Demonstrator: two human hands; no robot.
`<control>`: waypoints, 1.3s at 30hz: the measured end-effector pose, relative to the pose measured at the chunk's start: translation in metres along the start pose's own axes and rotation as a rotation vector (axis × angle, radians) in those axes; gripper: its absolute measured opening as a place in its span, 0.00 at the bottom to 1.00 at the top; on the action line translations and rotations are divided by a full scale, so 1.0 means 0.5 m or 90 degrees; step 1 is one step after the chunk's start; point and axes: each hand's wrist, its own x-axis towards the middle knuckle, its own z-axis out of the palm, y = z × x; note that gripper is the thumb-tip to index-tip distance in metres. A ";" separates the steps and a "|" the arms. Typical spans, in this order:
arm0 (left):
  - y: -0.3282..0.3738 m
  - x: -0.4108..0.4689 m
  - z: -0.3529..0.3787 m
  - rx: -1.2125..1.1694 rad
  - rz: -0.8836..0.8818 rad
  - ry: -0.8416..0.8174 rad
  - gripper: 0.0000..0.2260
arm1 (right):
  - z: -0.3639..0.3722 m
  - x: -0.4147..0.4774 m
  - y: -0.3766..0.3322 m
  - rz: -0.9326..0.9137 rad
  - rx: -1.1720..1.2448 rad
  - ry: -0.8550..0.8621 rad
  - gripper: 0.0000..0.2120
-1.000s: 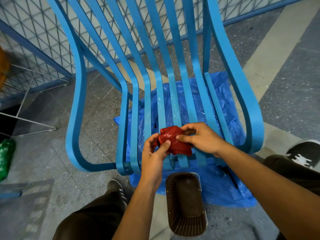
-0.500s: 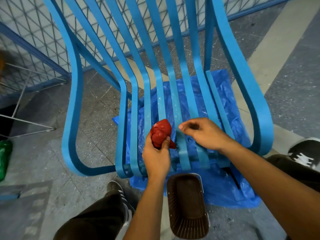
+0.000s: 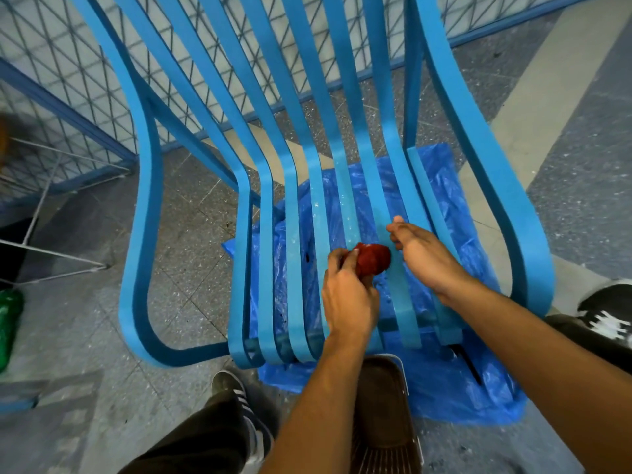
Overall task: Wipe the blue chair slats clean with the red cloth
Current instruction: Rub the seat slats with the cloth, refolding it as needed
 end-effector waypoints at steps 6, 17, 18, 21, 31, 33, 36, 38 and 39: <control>0.020 0.119 -0.010 -0.036 -0.023 -0.005 0.23 | -0.009 -0.003 -0.009 -0.025 0.013 0.052 0.42; 0.039 0.358 -0.031 -0.058 0.002 0.032 0.25 | 0.008 0.038 0.031 0.027 0.079 0.049 0.32; 0.042 0.376 -0.033 -0.026 0.009 -0.002 0.24 | 0.009 0.038 0.032 0.030 0.083 0.049 0.32; 0.043 0.401 -0.033 0.065 0.039 -0.078 0.21 | 0.010 0.045 0.039 0.024 0.103 0.054 0.27; -0.010 0.305 -0.039 0.195 0.176 -0.135 0.25 | 0.014 0.044 0.033 0.044 0.093 0.050 0.39; -0.027 0.276 -0.045 0.203 0.209 -0.144 0.26 | 0.015 0.042 0.031 0.049 0.099 0.051 0.40; -0.052 0.252 -0.066 0.218 0.284 -0.181 0.28 | 0.012 0.040 0.029 0.041 0.104 0.052 0.39; -0.064 0.256 -0.088 0.208 0.318 -0.233 0.27 | 0.011 0.040 0.029 0.033 0.110 0.049 0.36; -0.068 0.261 -0.098 0.197 0.321 -0.267 0.26 | 0.011 0.040 0.031 0.028 0.111 0.047 0.33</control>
